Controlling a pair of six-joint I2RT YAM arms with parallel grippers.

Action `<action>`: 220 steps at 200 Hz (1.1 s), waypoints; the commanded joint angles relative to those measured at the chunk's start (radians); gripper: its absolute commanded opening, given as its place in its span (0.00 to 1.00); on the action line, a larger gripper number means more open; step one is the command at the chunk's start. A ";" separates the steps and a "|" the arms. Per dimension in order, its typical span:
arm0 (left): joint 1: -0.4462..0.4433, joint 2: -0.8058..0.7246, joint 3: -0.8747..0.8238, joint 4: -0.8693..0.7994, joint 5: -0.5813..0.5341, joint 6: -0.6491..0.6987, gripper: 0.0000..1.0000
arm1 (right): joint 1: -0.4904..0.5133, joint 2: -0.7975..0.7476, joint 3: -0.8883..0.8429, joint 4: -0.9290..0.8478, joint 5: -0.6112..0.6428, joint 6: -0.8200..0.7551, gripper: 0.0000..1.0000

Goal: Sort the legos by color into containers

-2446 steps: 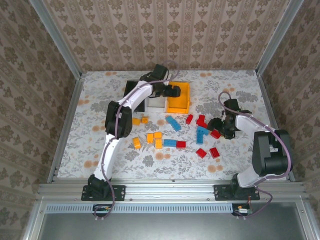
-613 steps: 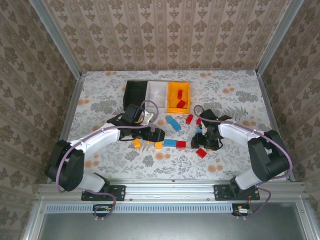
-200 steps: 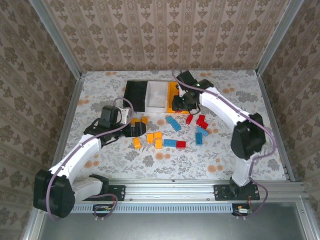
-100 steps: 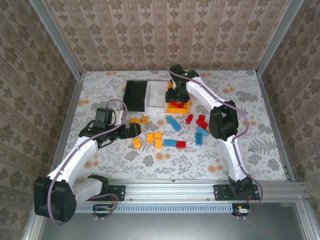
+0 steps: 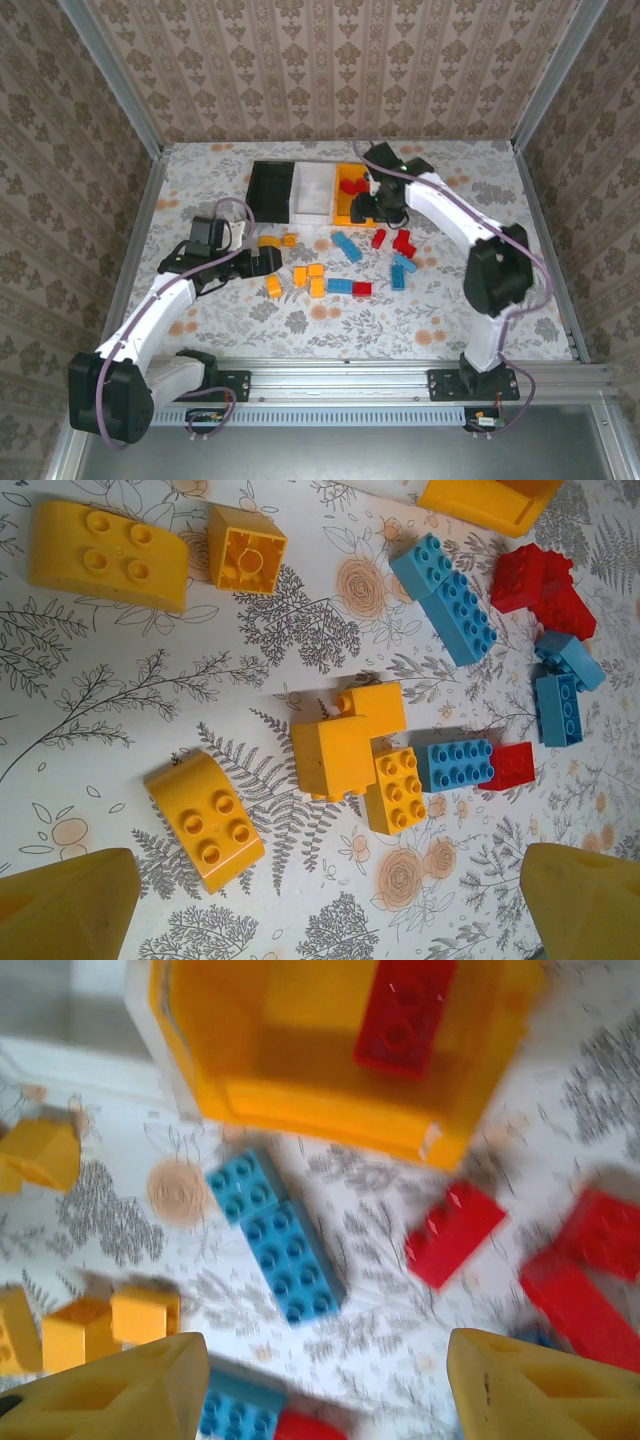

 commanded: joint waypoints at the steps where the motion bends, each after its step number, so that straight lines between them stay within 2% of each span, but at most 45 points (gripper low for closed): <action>1: -0.011 0.009 0.005 -0.003 0.011 0.005 1.00 | 0.004 -0.121 -0.184 0.047 0.022 0.048 0.66; 48: -0.121 0.085 0.050 0.023 -0.042 -0.009 1.00 | 0.007 -0.304 -0.515 0.088 0.052 0.101 0.70; 84: -0.200 0.140 0.082 0.045 -0.057 -0.019 1.00 | 0.008 -0.321 -0.612 0.132 0.041 0.121 0.70; 143: -0.210 0.129 0.093 0.020 -0.067 -0.004 1.00 | 0.007 -0.233 -0.605 0.168 0.045 0.111 0.67; 220: -0.200 0.119 0.070 0.016 -0.070 0.009 1.00 | 0.007 -0.138 -0.579 0.183 0.072 0.110 0.55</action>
